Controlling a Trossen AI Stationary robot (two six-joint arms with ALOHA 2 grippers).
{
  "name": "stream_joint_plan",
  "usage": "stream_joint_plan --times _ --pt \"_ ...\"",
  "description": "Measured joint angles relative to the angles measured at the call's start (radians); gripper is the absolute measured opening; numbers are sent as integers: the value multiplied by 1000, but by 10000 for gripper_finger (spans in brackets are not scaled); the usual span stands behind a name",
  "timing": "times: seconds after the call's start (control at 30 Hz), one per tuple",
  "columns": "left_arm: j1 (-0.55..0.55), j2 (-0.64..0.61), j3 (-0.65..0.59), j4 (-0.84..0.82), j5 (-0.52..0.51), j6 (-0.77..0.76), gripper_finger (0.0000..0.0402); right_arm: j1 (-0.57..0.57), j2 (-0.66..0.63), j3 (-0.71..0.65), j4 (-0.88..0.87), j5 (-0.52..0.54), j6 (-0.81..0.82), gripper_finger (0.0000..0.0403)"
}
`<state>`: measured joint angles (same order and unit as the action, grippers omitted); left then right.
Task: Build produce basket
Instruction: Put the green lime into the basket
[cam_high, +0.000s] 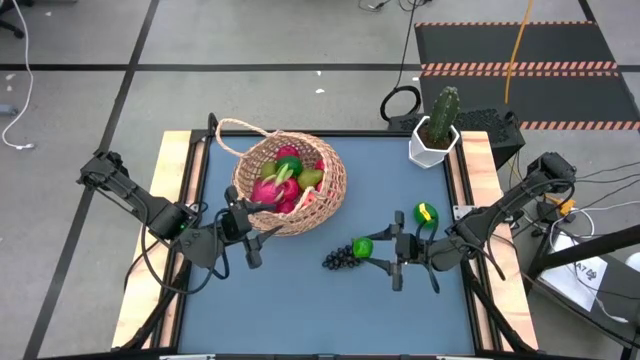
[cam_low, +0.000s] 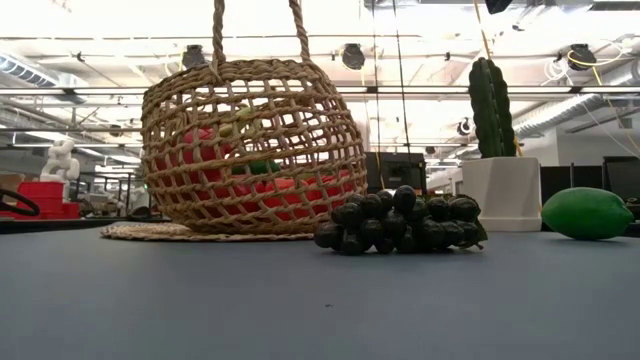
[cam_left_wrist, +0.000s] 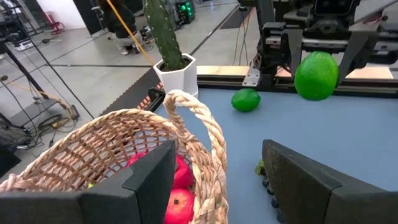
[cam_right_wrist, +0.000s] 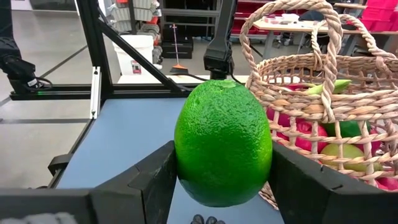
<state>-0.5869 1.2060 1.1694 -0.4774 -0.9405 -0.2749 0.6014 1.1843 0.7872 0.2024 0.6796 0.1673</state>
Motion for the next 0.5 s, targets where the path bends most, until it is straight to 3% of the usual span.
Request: stream_joint_plan --times 0.5 --pt "0 0 0 2 0 -23 239 0 0 0 19 0 -74 222"
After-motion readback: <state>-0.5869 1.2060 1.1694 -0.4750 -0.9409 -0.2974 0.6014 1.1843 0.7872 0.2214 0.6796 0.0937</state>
